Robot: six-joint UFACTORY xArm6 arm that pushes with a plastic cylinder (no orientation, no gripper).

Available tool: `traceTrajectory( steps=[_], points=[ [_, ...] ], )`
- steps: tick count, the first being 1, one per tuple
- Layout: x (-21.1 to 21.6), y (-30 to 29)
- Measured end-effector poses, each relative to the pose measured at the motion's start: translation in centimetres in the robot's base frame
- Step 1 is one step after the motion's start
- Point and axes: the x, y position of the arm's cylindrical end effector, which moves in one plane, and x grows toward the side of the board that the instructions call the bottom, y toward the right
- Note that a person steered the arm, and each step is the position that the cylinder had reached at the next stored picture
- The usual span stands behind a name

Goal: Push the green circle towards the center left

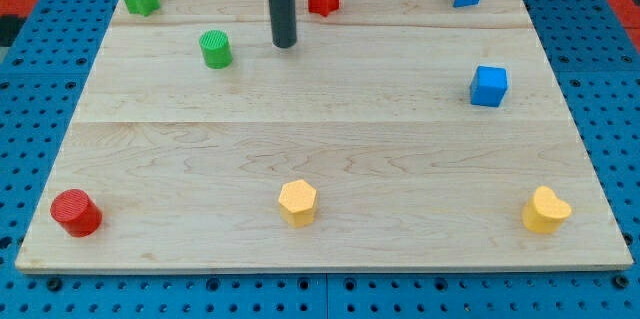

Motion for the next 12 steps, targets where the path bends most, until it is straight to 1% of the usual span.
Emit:
traceTrajectory(
  steps=[1, 2, 3, 5, 6, 9, 12],
  points=[
    [-1.4, -1.6],
    [1.3, -1.6],
    [2.1, -3.1],
    [0.2, -7.1],
    [0.4, -7.8],
    [4.4, -7.8],
    [8.9, -6.4]
  ],
)
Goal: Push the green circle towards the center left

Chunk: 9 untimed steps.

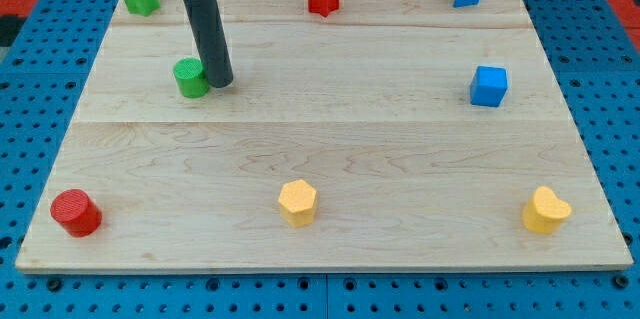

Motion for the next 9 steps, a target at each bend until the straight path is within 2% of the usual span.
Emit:
traceTrajectory(
  steps=[1, 4, 9],
  points=[
    [0.2, -1.5],
    [-3.0, -2.5],
    [-1.1, -7.5]
  ],
)
